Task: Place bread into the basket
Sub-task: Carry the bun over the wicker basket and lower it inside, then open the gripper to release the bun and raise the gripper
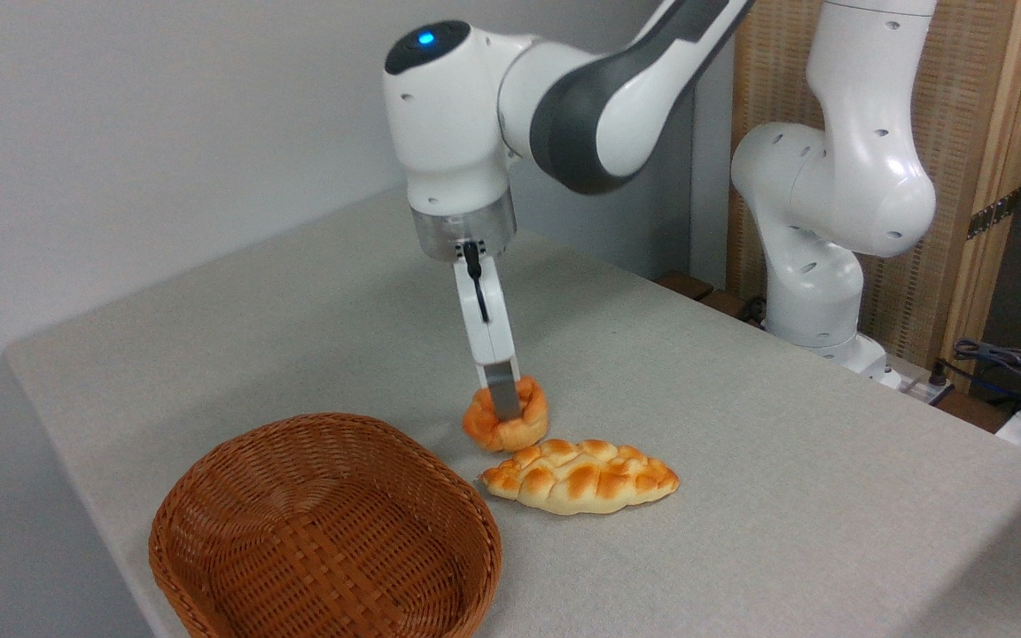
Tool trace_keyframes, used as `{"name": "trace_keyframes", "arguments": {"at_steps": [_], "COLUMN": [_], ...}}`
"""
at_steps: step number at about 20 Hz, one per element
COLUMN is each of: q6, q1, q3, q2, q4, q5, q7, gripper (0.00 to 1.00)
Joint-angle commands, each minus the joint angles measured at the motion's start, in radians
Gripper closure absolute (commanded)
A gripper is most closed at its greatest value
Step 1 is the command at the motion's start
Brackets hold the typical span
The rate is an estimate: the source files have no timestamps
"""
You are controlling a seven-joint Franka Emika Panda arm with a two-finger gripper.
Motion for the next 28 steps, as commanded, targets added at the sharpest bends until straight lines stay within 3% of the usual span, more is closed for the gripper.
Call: {"name": "trace_keyframes", "arguments": {"at_steps": [1,3,5,9,12,13,14,16,28], "q6": [-0.319,-0.330,-0.319,-0.116,0.062,0.110,0.148,0.161,0.146], "q1": [-0.010,-0.010,-0.010,-0.010,-0.010,-0.008,-0.010,-0.010,-0.008], "q3": [0.018,0.018,0.016,0.013,0.005,0.005,0.005,-0.001,-0.021], "q2": [0.100,0.140,0.207,0.327,0.370,0.387,0.405,0.423,0.417], "q4": [0.297,0.390,0.500,0.627,0.623,0.621,0.615,0.611,0.601], "q5": [-0.015,-0.020,-0.061,-0.075,-0.060,-0.034,0.021,0.148,0.150], "q7": [-0.034,-0.084,-0.164,-0.353,-0.341,-0.336,-0.336,-0.336,-0.361], "gripper": [0.72,0.71,0.70,0.63,0.59,0.46,0.22,0.00,0.00]}}
